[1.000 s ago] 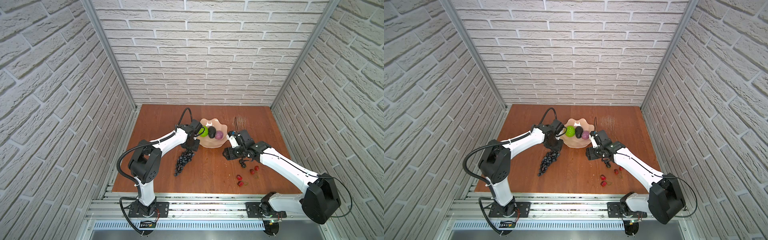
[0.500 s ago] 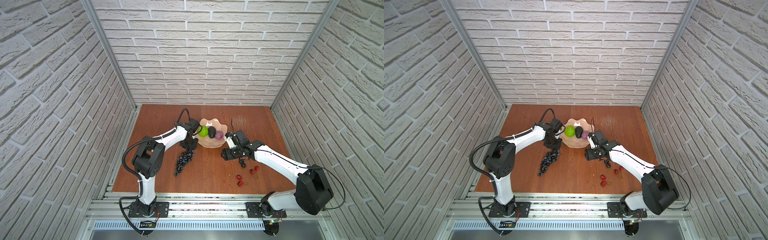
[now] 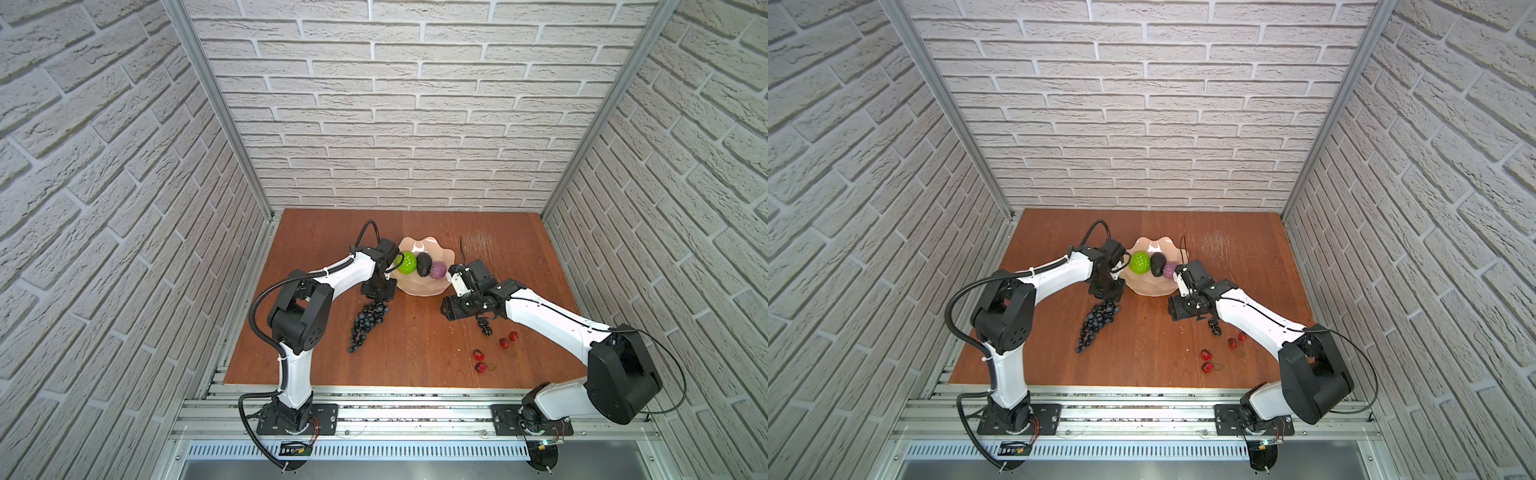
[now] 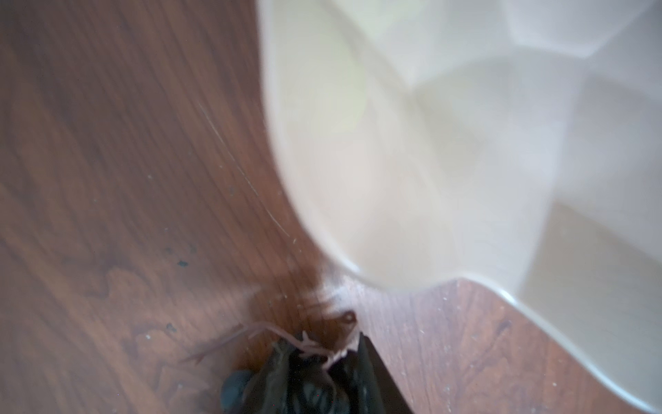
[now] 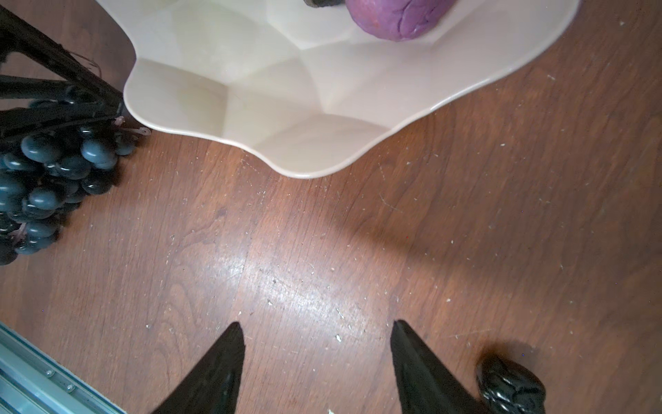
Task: Place and organize the fake fruits in the fruit bowl
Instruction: 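Move the left gripper to the dark grape bunch and grasp its stem, then lift the grape bunch with the left gripper and carry it over the bowl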
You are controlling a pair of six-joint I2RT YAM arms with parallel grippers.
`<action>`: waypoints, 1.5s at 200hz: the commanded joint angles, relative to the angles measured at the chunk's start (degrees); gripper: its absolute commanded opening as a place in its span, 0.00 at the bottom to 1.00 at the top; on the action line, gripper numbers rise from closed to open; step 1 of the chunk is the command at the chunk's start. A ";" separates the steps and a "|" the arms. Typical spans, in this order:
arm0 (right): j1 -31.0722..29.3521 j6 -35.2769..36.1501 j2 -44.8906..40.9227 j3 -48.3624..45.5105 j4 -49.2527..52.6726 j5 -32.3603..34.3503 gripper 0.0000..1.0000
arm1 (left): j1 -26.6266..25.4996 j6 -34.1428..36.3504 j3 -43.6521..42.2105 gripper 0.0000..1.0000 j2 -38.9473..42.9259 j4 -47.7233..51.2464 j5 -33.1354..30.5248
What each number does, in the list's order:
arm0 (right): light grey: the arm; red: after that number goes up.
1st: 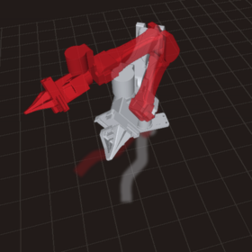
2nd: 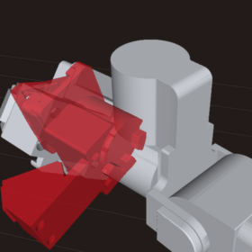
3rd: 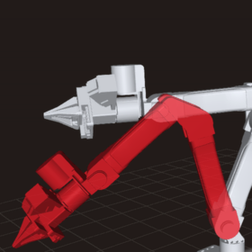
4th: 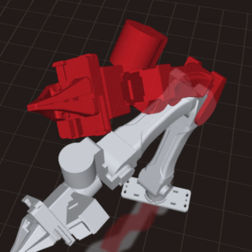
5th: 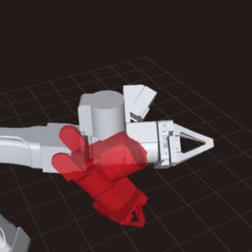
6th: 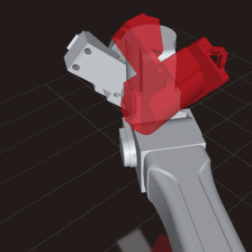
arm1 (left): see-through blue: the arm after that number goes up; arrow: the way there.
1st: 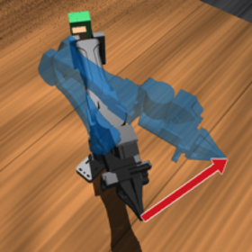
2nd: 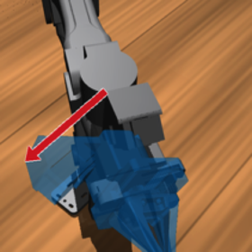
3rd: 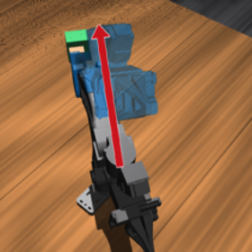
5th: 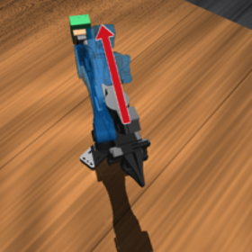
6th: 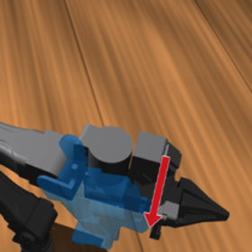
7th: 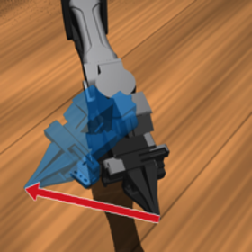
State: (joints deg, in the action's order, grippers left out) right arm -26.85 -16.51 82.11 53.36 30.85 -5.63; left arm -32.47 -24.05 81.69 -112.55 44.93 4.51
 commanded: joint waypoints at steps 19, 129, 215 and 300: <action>-0.39 0.69 -0.85 1.23 -1.14 0.20 0.67 | 0.48 0.30 0.67 0.26 -0.32 0.69 0.32; -0.48 0.43 -0.54 1.08 -2.04 -0.07 0.67 | 0.74 0.57 0.48 0.00 3.80 1.02 -0.80; -0.83 0.17 -0.79 0.97 -2.74 -0.11 0.66 | 0.92 0.24 0.49 0.00 9.48 2.72 0.61; -1.10 -0.10 -3.83 1.11 -2.49 0.33 0.66 | 1.23 -1.12 3.78 0.00 19.90 5.72 0.83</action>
State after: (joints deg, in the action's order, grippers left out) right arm -27.44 -16.14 81.14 53.36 29.52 -5.41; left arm -31.81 -24.27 81.69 -97.73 47.53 4.62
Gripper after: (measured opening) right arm 0.665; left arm 0.059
